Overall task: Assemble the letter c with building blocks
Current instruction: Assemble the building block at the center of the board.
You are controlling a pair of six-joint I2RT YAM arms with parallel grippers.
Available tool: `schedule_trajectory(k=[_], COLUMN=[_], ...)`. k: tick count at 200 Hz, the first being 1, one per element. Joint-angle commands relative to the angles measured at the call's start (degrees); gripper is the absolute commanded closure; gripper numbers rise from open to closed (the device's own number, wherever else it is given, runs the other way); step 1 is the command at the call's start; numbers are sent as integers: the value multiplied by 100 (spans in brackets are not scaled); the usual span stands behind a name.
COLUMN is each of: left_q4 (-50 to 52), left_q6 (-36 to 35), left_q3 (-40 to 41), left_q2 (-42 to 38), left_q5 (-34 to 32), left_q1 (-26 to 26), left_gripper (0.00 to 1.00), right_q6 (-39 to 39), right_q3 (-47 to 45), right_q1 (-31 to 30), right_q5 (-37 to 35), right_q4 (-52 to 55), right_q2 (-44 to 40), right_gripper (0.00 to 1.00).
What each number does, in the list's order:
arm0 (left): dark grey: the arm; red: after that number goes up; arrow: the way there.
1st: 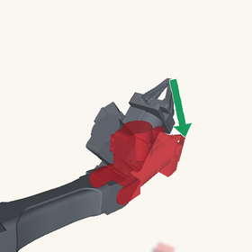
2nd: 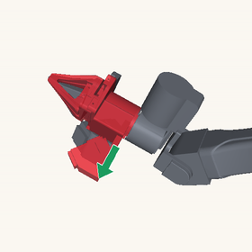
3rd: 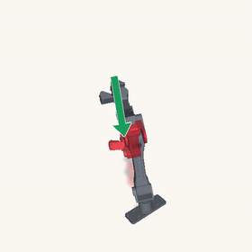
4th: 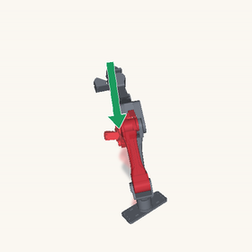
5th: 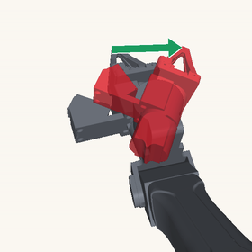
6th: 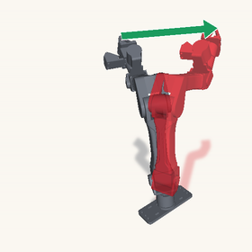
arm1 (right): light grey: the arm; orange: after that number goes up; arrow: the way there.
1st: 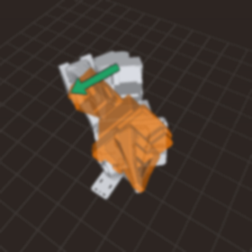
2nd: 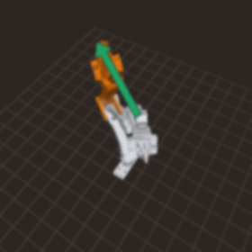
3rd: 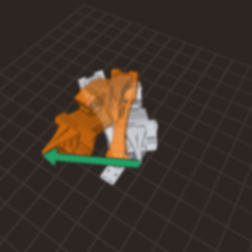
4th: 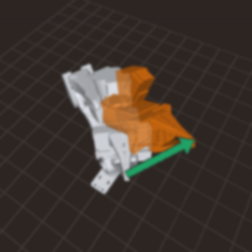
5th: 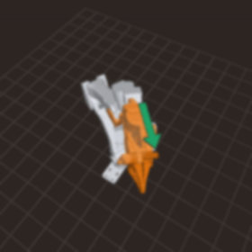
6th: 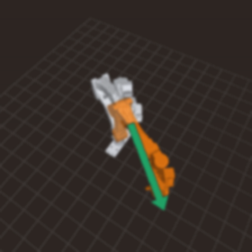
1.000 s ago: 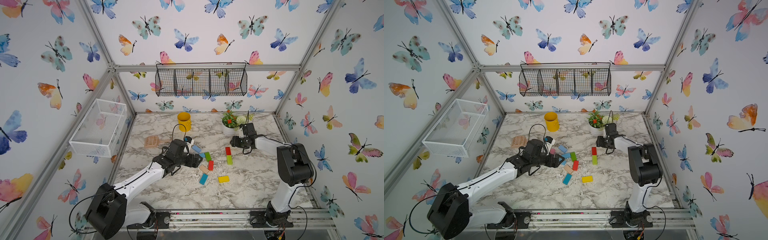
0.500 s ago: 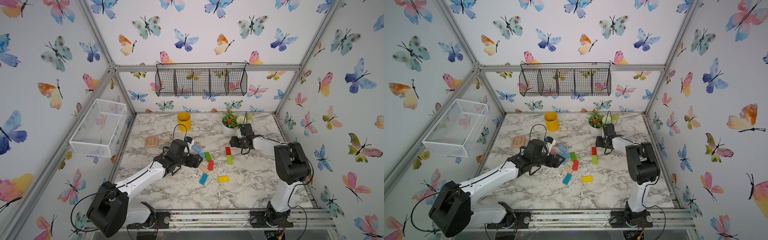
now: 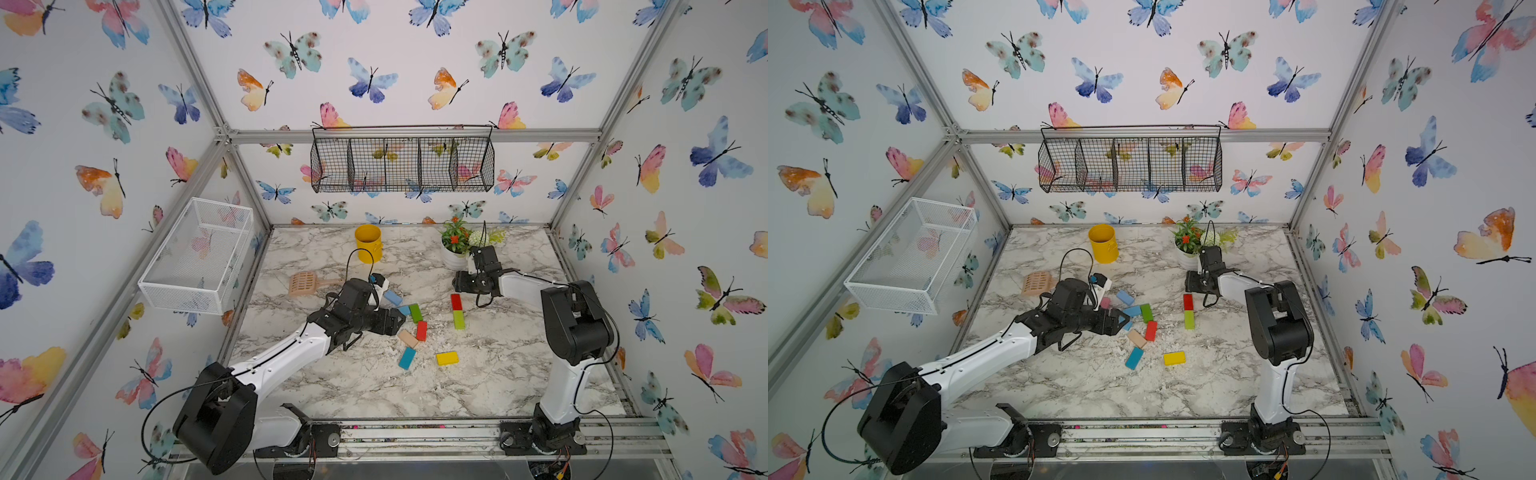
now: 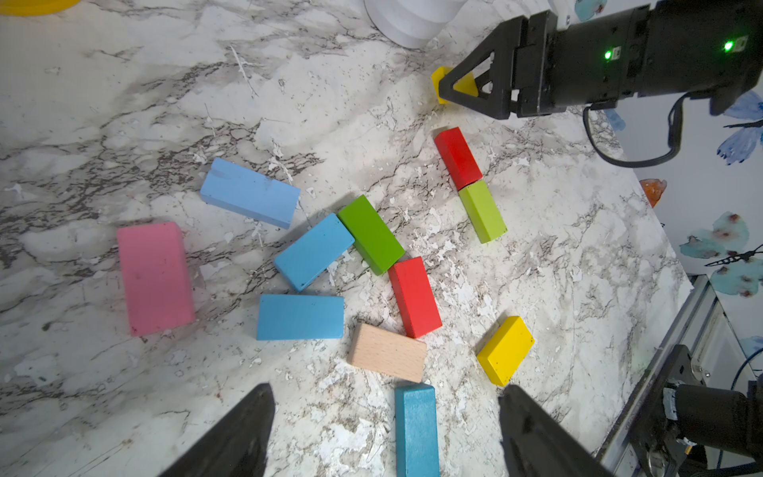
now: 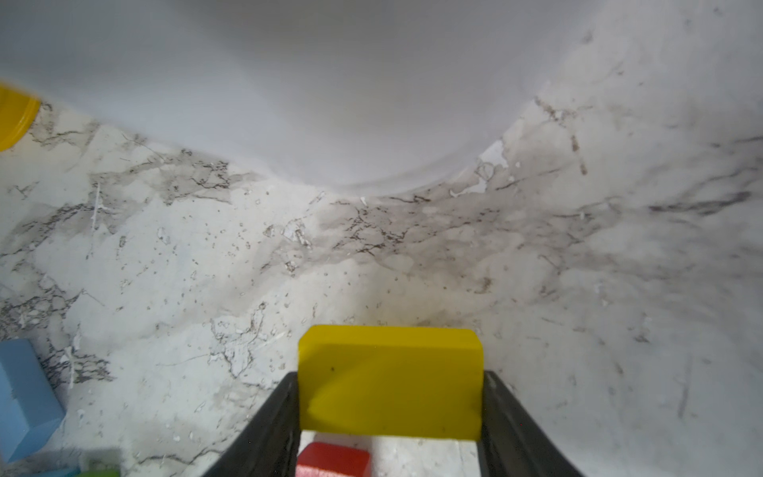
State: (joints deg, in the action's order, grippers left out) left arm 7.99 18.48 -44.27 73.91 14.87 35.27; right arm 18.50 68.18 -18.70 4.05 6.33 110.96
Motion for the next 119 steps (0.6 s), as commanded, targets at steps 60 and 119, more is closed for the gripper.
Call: schedule_trajectory(k=[60,119], left_q4=[89,89], left_q6=[-29,-33], left_q3=[-178,-170], left_q2=[81,48], left_q5=[51,46], left_q1=[24,24], left_gripper=[14,14], right_q6=[-112,114], right_q3=[52,-279], right_q1=[-81,-91], right_q5=[-159,-168], right_q4=[86,-183], right_q2=[131,-227], right_gripper=[50,50])
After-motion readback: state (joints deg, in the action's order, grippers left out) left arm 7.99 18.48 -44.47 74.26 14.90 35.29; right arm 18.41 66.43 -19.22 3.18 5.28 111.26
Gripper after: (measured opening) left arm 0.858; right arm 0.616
